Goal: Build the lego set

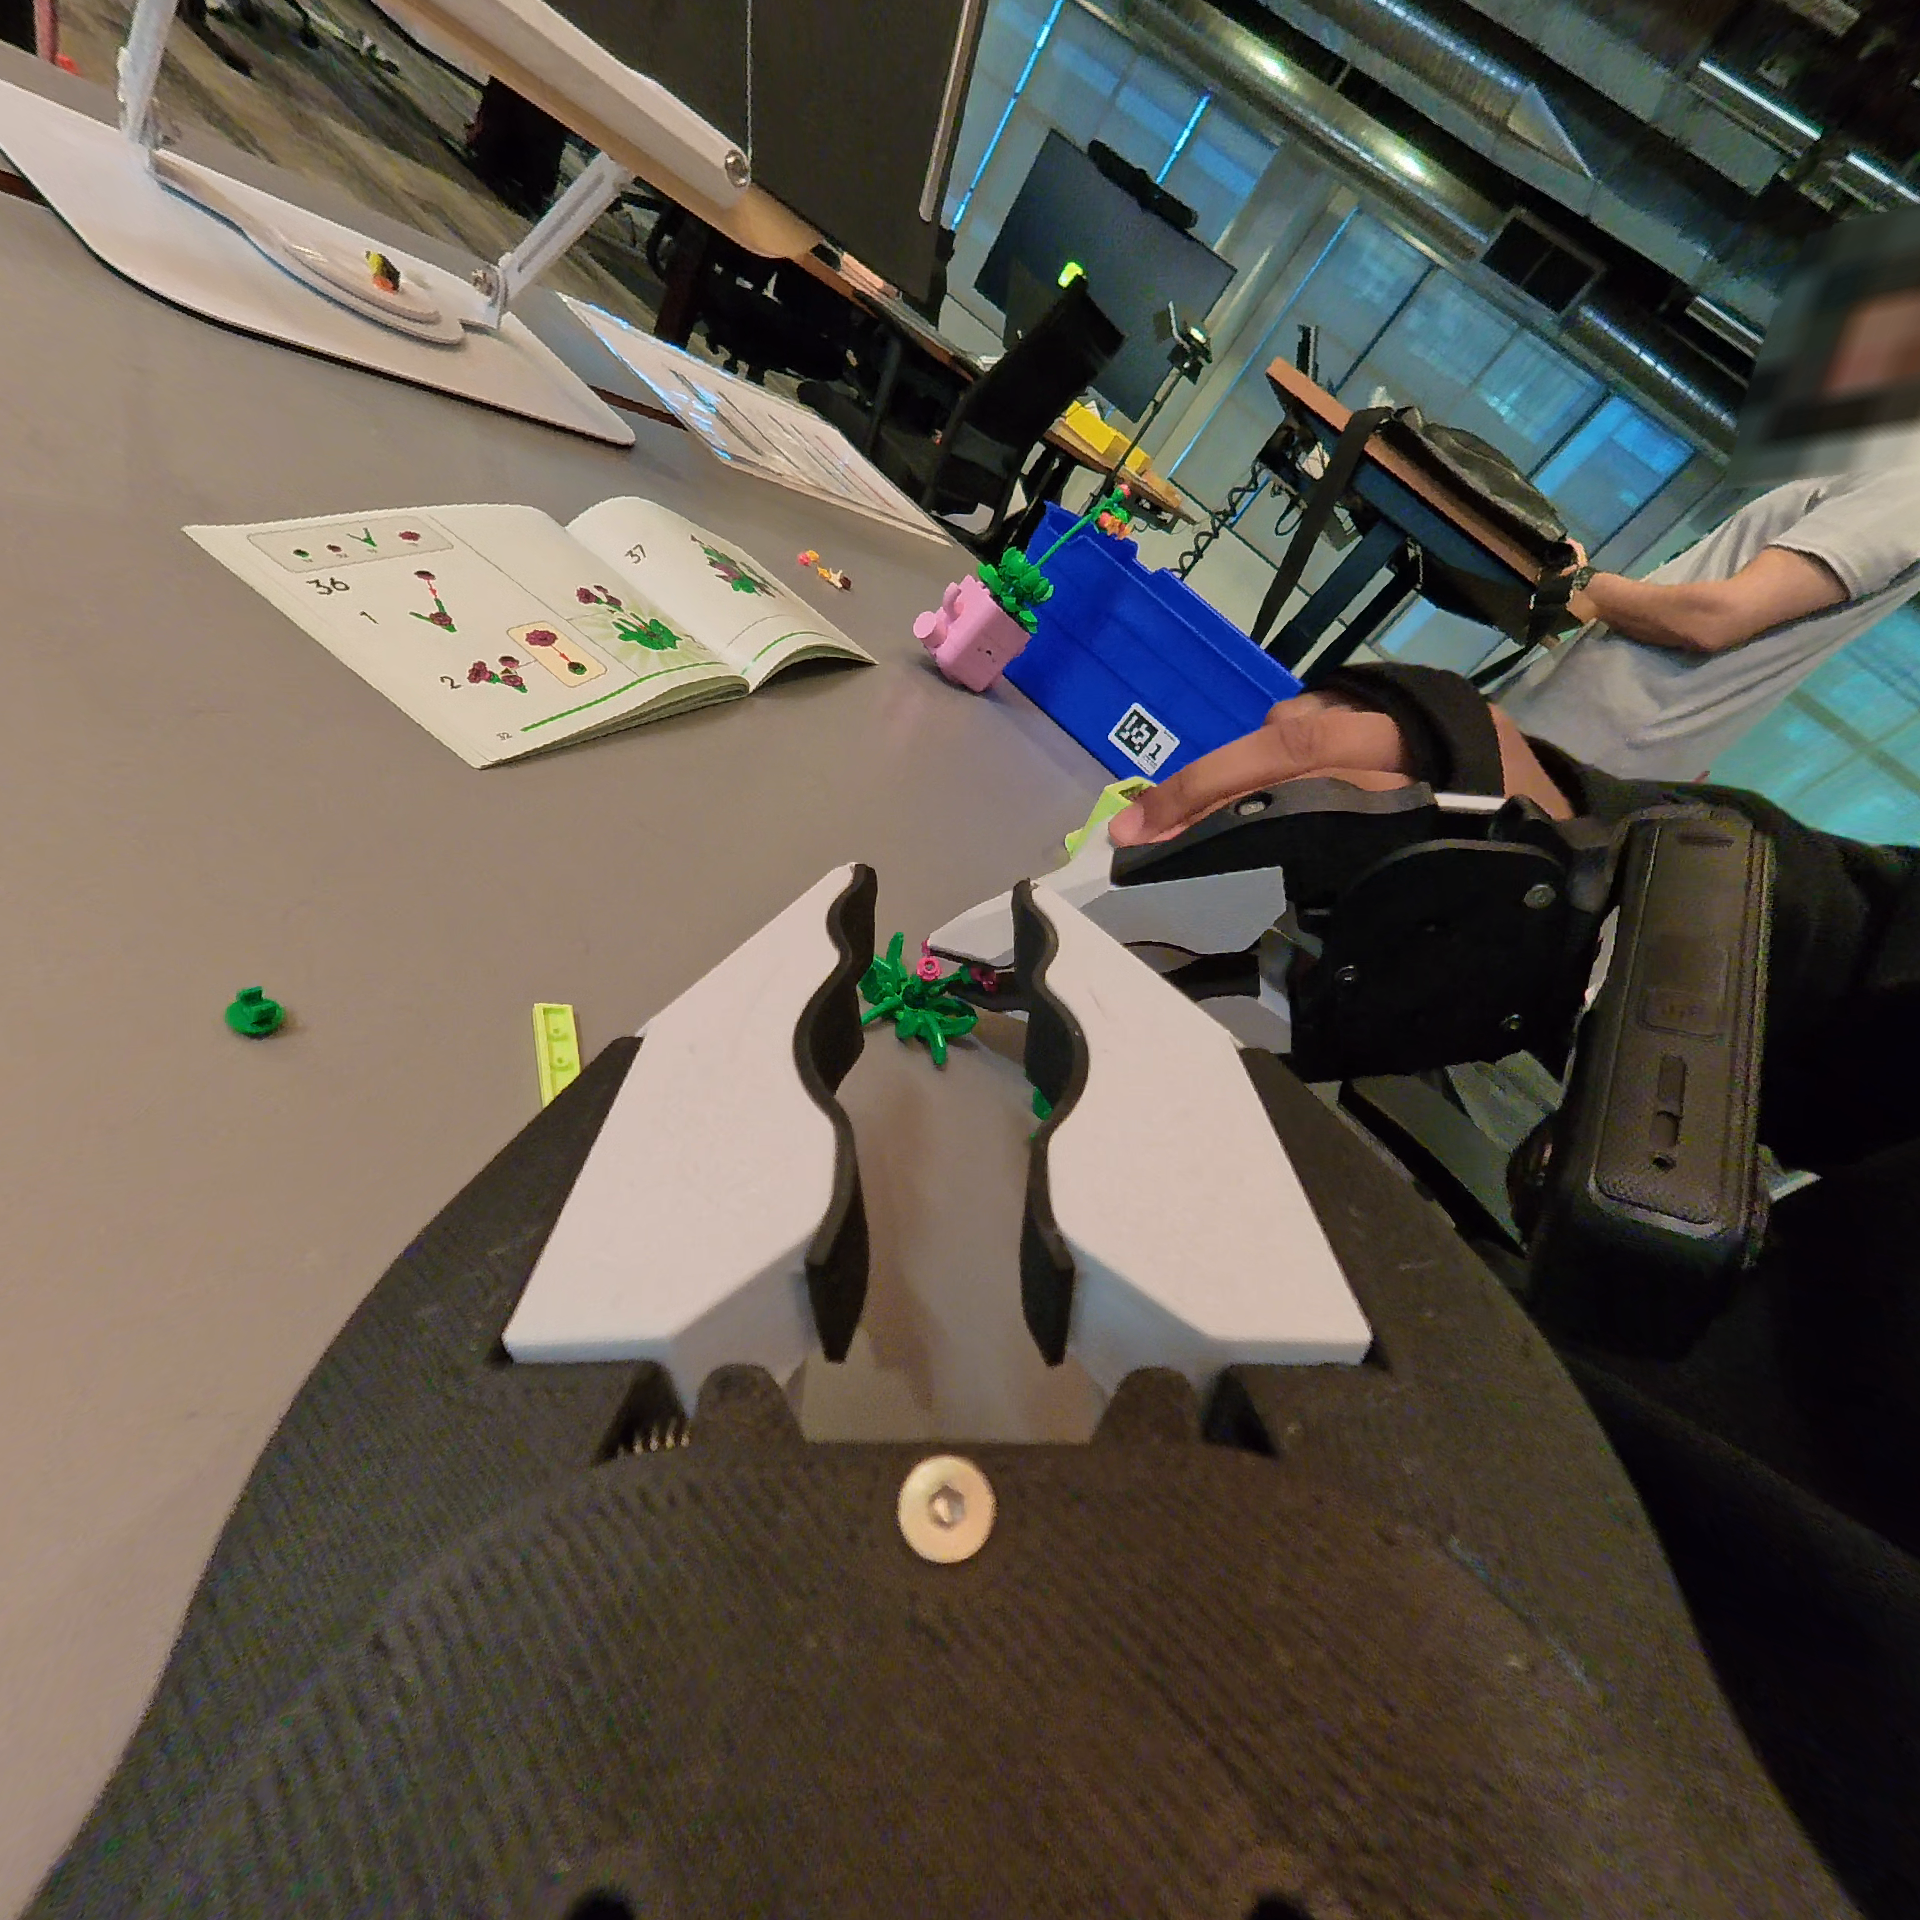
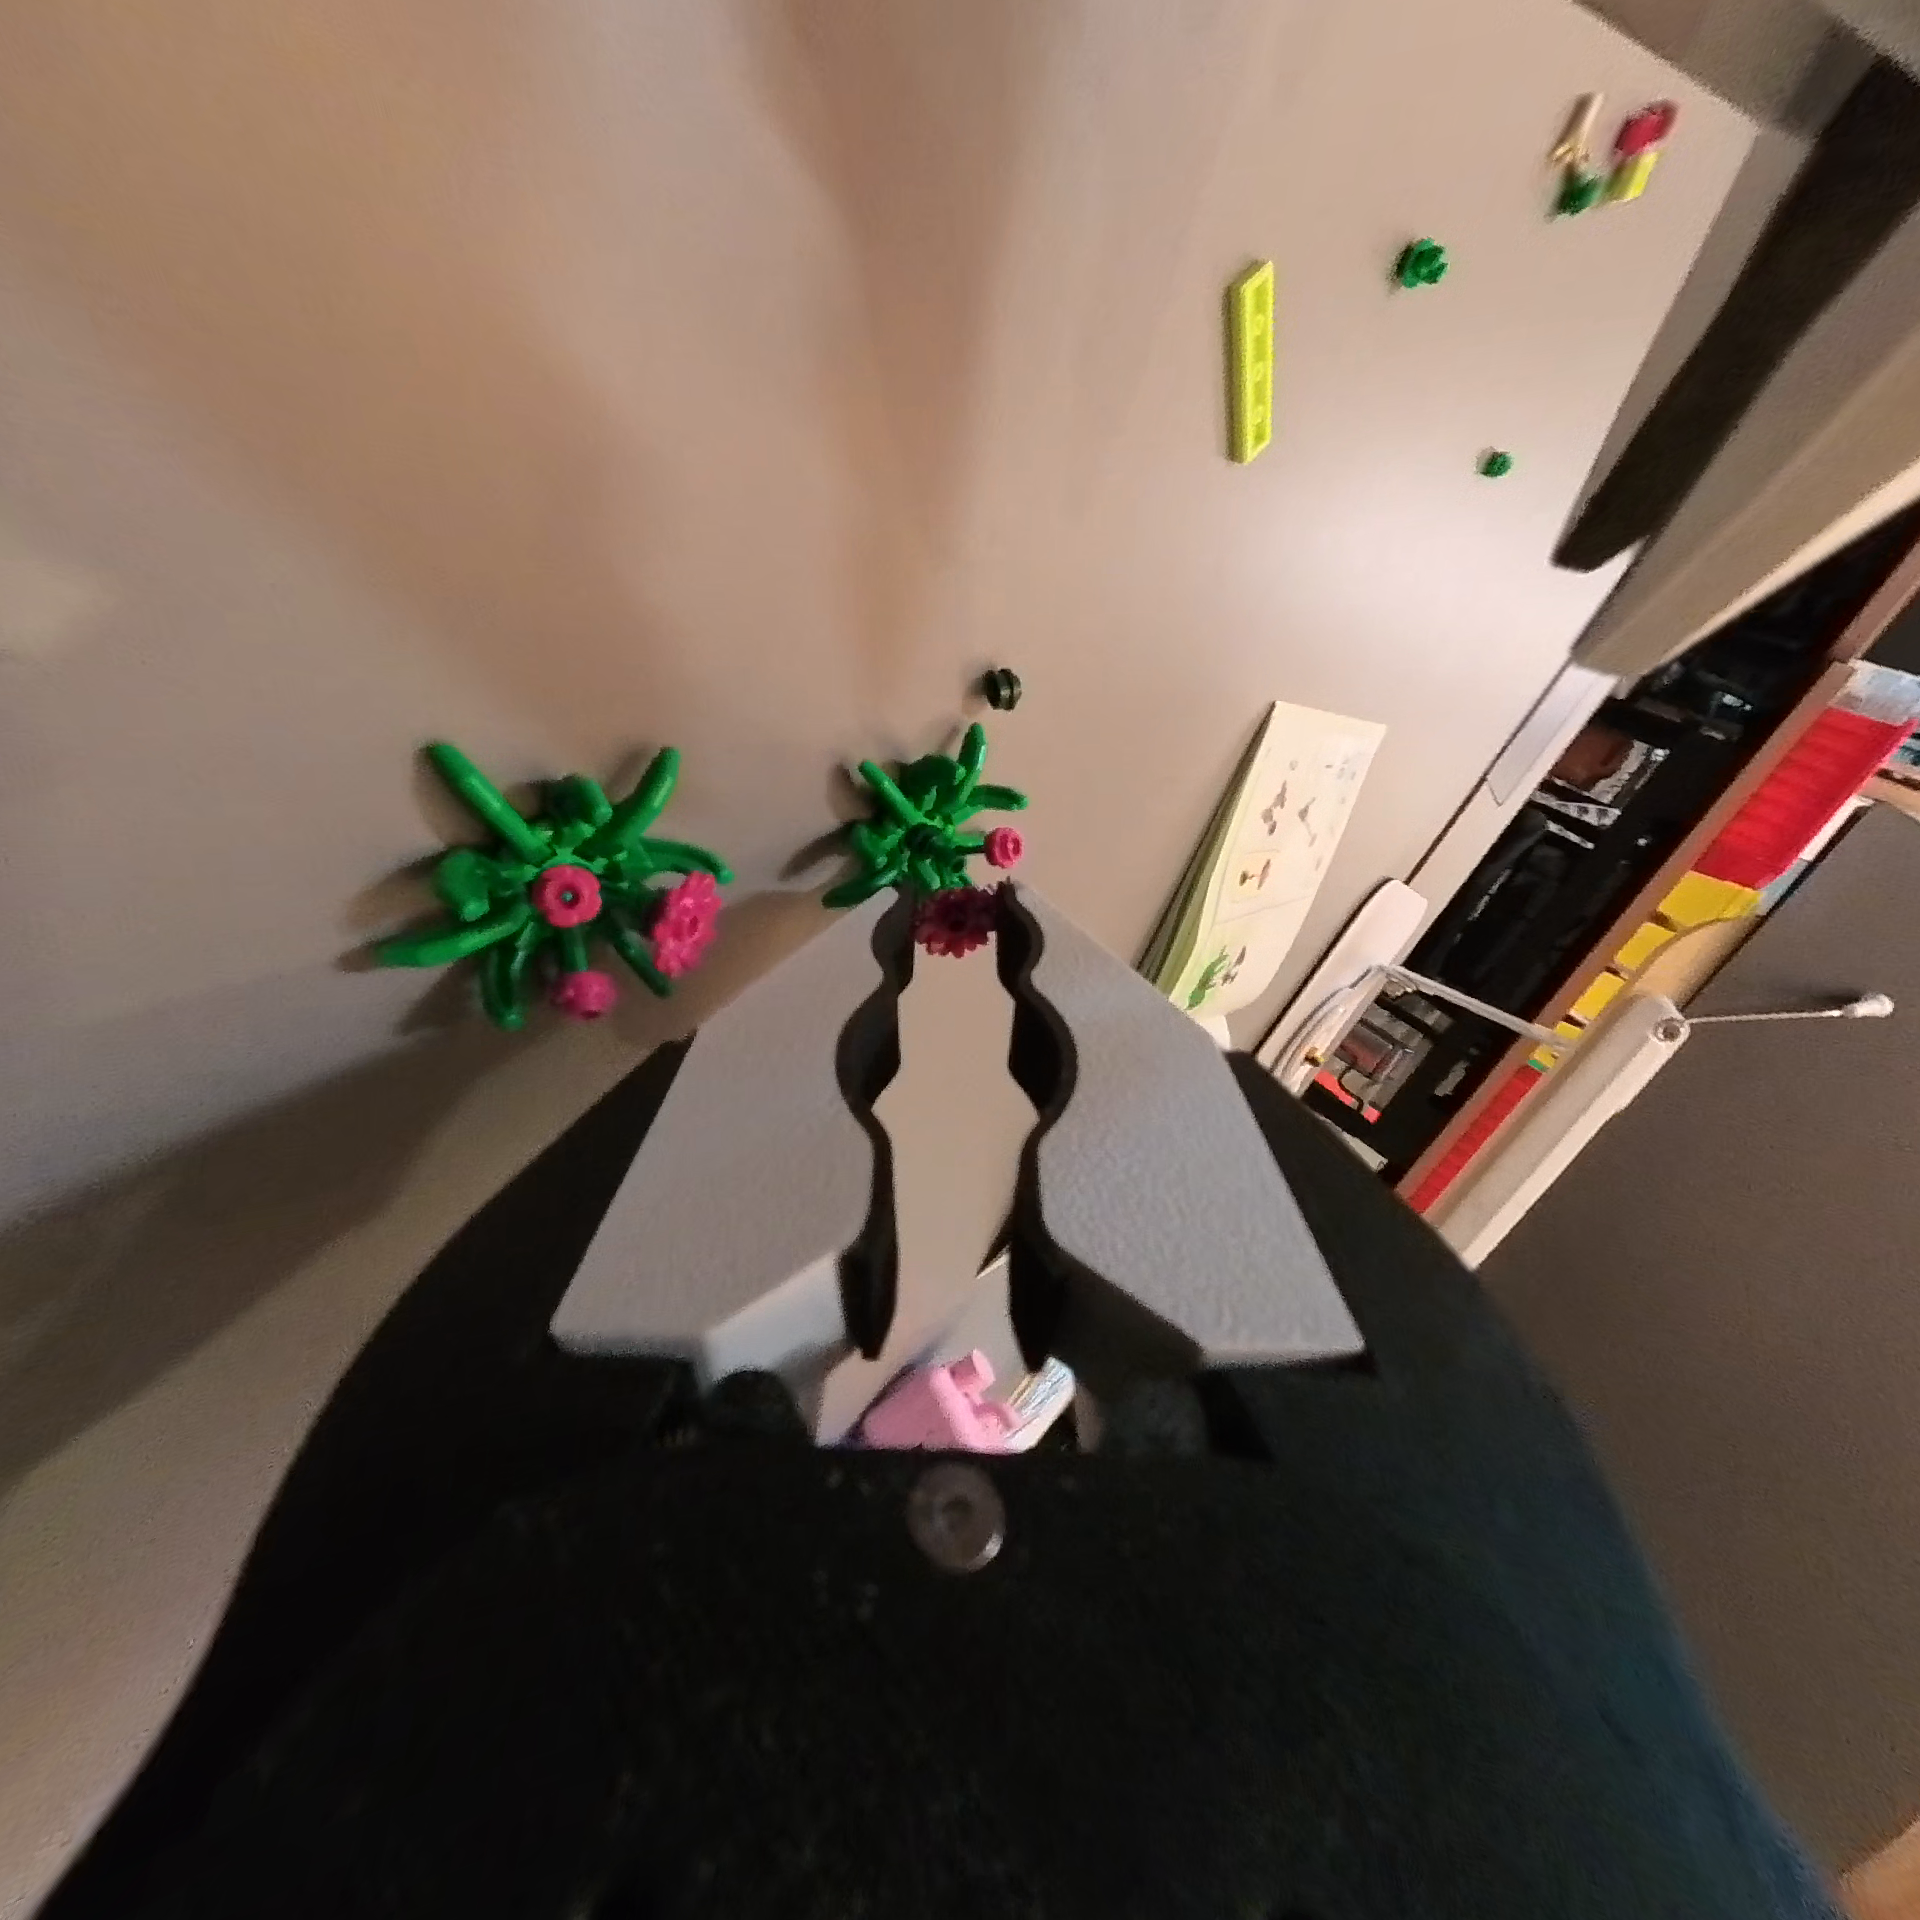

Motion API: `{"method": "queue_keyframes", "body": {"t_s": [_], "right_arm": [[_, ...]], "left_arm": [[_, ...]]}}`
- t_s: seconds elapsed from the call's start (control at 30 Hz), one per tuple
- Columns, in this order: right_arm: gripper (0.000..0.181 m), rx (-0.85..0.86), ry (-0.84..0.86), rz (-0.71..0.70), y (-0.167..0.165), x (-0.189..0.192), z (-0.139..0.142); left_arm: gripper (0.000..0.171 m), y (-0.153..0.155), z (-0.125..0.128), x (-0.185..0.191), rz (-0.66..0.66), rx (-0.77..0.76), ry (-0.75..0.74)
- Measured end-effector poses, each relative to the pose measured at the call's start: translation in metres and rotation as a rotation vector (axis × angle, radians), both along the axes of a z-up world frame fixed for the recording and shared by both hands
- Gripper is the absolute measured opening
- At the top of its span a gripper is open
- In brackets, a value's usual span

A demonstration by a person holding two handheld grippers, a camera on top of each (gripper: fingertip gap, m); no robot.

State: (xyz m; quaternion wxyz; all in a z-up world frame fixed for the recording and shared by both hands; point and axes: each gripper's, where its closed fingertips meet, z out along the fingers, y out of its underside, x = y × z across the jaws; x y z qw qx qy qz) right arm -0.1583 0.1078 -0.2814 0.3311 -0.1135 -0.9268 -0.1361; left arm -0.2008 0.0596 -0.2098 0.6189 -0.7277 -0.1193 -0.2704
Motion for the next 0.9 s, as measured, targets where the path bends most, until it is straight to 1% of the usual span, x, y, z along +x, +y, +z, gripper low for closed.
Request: {"method": "queue_keyframes", "body": {"t_s": [0.23, 0.33, 0.57, 0.9], "right_arm": [[0.013, -0.064, -0.137, -0.032, 0.0014, 0.0005, -0.0011], [0.012, -0.058, -0.180, -0.037, 0.0021, 0.0013, -0.0015], [0.013, 0.010, -0.186, 0.010, -0.0009, -0.0001, -0.0012], [0.012, 0.013, -0.207, 0.001, 0.0006, 0.0018, -0.0024]], "left_arm": [[0.024, -0.0002, 0.0001, -0.0009, 0.002, 0.000, -0.003], [0.024, -0.0003, -0.0001, -0.0015, 0.004, -0.001, -0.005], [0.024, -0.0006, -0.0005, -0.0029, 0.005, -0.002, -0.015], [0.024, -0.0008, -0.0009, -0.0035, 0.007, -0.005, -0.016]]}}
